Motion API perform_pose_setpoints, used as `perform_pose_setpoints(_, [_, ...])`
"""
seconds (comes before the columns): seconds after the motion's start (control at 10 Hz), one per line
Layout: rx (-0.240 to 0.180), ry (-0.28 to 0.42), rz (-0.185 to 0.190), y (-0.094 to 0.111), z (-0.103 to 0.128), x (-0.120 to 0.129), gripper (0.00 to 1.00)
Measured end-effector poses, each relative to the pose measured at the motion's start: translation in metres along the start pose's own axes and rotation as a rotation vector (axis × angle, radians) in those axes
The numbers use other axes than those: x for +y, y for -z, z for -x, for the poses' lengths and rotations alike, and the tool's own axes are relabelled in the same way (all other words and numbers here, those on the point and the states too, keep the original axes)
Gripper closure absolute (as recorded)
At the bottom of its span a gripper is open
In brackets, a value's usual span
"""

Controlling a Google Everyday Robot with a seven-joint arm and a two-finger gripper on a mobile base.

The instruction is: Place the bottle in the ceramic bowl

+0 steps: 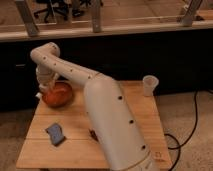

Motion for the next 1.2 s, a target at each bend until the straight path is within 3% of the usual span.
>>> perform_pose_setpoints(0.6, [-0.043,0.010,0.054,-0.025,0.009,0.013,1.00])
perform_pose_setpoints(1.2, [-0.055,0.004,0.065,-0.028,0.006,0.020,0.98])
